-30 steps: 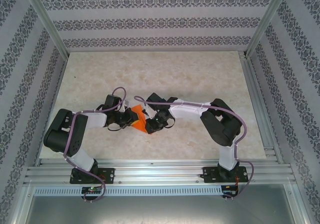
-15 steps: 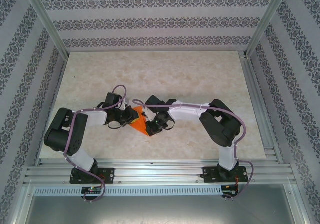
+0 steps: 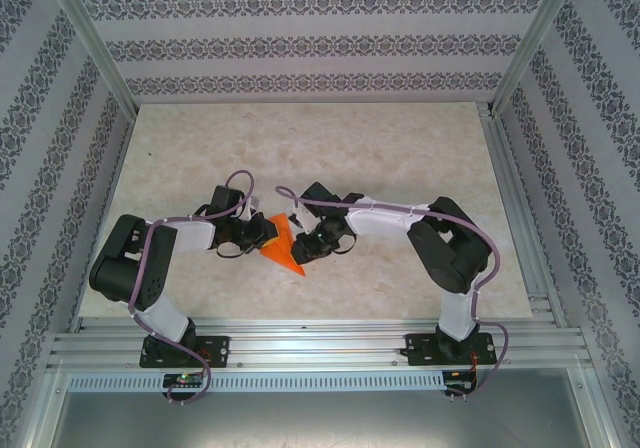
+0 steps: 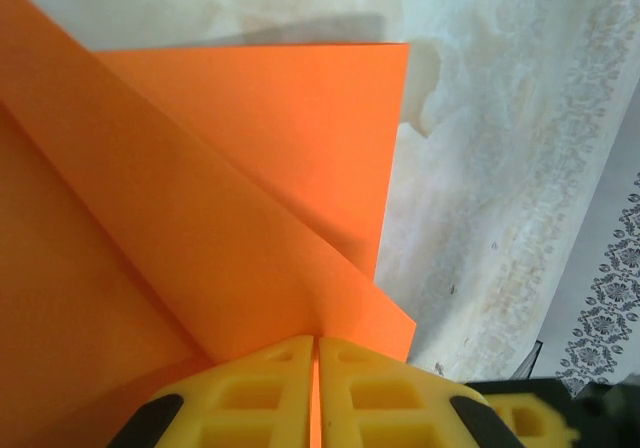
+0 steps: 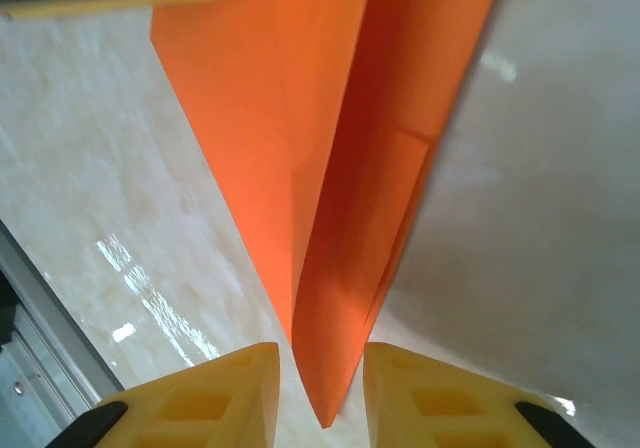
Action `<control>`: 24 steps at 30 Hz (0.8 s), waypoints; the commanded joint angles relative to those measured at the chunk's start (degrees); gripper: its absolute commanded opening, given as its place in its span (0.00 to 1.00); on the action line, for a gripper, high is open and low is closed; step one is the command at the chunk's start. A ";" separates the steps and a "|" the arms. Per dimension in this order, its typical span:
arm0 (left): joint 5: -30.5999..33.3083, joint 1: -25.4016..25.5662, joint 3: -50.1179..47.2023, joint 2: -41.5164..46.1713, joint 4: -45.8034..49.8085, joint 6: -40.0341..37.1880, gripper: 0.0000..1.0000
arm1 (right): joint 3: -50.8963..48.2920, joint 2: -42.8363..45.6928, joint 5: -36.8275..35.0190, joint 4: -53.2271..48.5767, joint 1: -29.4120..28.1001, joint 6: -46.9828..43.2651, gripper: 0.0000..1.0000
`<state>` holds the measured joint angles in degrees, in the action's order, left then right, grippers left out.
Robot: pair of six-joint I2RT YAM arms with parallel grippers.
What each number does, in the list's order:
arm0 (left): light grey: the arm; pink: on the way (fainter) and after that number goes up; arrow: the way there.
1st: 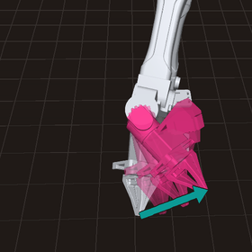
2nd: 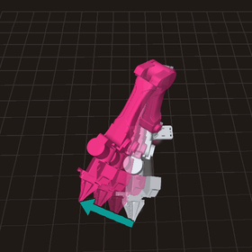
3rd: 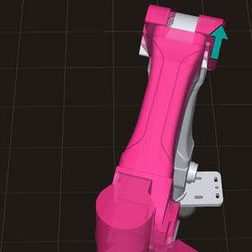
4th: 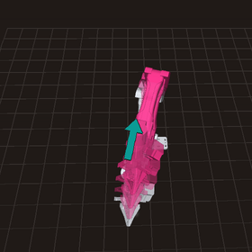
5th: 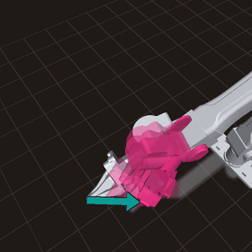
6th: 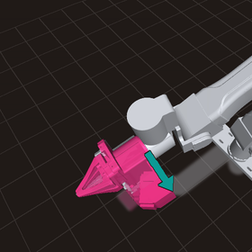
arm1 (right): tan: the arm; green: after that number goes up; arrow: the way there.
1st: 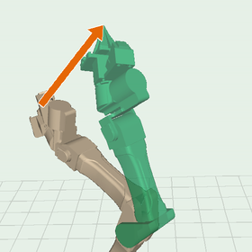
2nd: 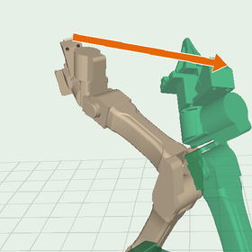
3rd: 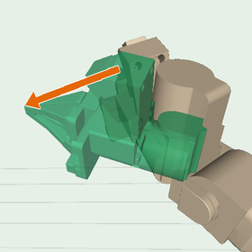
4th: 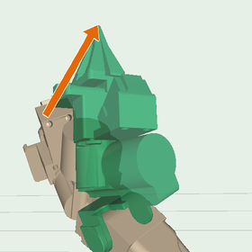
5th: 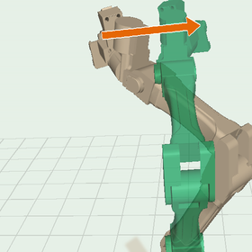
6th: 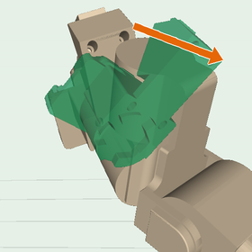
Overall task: Fold a paper plane with a square sheet of paper (fold left side to right side)
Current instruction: Fourth fold the wing at the center of the table.
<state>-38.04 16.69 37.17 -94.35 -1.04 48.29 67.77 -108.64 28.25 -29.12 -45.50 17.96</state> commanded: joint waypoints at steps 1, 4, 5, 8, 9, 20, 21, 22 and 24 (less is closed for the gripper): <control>0.62 0.74 1.50 -0.65 0.85 -1.37 0.09 | 2.63 -0.12 1.83 2.80 1.72 2.85 0.30; 0.60 0.78 1.52 -0.84 0.77 -1.27 0.09 | 4.36 -2.52 3.34 3.80 2.18 3.74 0.32; 0.51 0.75 1.65 -0.93 0.86 -1.40 0.09 | 5.02 -3.49 3.70 3.96 2.28 3.79 0.32; 0.60 0.76 1.69 -1.02 1.04 -1.53 0.09 | 5.78 -4.88 4.91 5.25 2.24 4.33 0.33; 0.67 0.70 1.84 -0.97 1.12 -1.61 0.09 | 5.88 -5.21 5.29 5.70 2.31 4.52 0.33; 0.99 0.76 1.97 -1.10 1.72 -1.96 0.09 | 7.73 -8.61 6.73 7.06 2.66 5.53 0.23; 0.96 0.76 2.05 -1.06 1.74 -1.96 0.09 | 7.69 -8.68 6.58 7.03 2.62 5.58 0.22; 1.02 0.74 2.12 -1.20 1.74 -1.93 0.09 | 7.64 -8.69 6.62 7.07 2.78 5.58 0.20; 1.03 0.76 2.12 -1.32 1.62 -1.92 0.09 | 7.55 -8.75 6.09 6.91 2.85 5.48 0.16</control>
<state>-38.02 16.69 37.95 -94.85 -0.51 47.99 73.91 -116.64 33.34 -23.57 -43.07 23.46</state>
